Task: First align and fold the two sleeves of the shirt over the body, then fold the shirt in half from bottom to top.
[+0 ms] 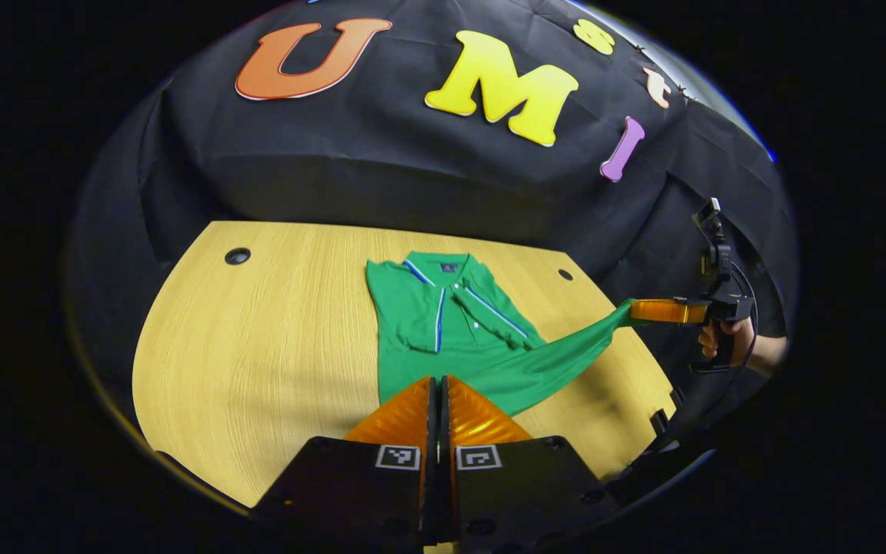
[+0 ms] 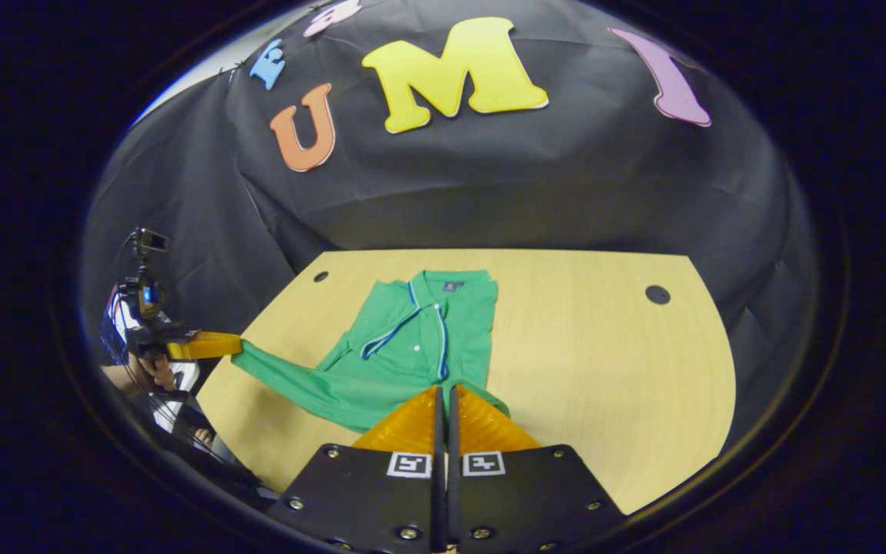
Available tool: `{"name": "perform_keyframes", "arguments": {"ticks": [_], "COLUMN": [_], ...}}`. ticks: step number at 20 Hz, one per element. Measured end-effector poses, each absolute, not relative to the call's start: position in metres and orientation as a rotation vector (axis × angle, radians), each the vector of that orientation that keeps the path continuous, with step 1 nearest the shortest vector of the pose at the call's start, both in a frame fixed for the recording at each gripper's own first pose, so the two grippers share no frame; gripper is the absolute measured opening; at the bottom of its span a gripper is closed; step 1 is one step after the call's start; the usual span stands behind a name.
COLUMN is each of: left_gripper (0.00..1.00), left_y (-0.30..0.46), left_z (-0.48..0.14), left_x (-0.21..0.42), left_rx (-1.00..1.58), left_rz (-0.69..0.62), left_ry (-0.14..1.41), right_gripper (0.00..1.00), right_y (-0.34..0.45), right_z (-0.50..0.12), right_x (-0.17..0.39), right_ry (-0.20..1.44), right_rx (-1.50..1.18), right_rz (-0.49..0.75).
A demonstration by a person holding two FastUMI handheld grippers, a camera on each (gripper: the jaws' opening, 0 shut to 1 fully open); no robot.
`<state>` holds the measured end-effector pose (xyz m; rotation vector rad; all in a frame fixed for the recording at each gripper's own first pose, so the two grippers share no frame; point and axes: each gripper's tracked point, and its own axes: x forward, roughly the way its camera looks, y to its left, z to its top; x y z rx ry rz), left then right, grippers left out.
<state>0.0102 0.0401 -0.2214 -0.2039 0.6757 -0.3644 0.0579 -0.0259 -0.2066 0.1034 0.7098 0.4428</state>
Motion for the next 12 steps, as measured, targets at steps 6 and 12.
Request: {"name": "perform_keyframes", "arguments": {"ticks": [6,12], "left_gripper": [0.03,0.03], "left_y": [0.051,0.043], "left_z": [-0.200,-0.221], "left_x": [0.111,0.201], "left_rx": [-0.254,-0.236], "left_rz": [-0.329,-0.326], "left_ry": [0.591,0.534], "right_gripper": [0.01,0.00], "right_y": [-0.014,0.003], "right_z": [-0.191,-0.220], "right_x": [0.141,0.229], "right_ry": [0.641,0.593], "right_rx": [0.086,0.084], "right_rz": [0.420,0.372]}}
